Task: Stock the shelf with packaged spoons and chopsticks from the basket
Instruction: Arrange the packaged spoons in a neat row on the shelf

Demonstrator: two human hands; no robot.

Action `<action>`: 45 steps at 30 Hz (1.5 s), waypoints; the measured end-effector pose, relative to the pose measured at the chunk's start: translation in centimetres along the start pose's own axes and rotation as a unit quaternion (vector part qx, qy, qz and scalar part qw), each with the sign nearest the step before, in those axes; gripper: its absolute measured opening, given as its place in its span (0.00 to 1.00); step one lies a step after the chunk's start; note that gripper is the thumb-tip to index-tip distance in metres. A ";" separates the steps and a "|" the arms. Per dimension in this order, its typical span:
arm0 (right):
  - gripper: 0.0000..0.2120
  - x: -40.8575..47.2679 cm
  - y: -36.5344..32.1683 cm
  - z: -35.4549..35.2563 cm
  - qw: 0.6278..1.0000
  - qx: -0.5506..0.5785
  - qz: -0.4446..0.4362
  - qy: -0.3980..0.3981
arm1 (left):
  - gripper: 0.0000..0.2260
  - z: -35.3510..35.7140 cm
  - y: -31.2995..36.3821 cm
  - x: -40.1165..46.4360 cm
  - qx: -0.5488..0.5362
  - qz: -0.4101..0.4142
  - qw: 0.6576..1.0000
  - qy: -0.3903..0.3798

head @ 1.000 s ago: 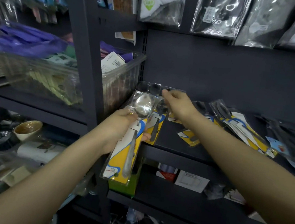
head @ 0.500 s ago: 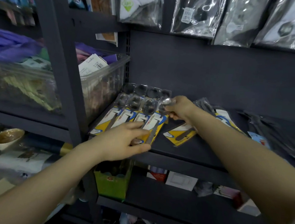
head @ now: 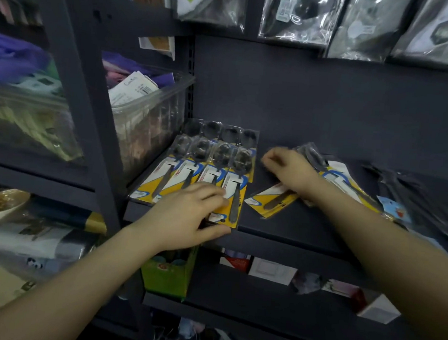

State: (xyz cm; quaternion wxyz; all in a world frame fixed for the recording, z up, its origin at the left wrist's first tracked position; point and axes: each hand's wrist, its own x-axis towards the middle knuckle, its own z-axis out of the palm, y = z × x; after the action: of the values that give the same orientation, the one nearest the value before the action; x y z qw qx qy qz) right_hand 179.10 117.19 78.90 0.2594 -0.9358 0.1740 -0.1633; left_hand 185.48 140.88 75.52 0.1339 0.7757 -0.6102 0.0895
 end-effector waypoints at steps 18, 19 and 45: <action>0.24 -2.0 7.9 -7.0 0.973 -0.190 0.094 0.094 | 0.19 -0.4 4.4 10.3 -0.069 0.050 0.994 -0.065; 0.26 -1.6 8.4 -7.1 0.975 -0.167 0.127 0.076 | 0.18 -0.5 4.5 11.0 -0.092 0.042 0.994 -0.048; 0.08 6.8 0.5 -5.2 0.929 0.353 0.112 -0.001 | 0.12 -1.6 2.1 14.6 -0.523 -0.282 0.788 0.161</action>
State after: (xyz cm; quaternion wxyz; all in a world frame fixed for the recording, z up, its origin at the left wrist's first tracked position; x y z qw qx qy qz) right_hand 182.91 111.77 84.30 0.5900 -0.7582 0.2088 -0.1828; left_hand 186.97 127.48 81.65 0.6346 0.6989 -0.2875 -0.1620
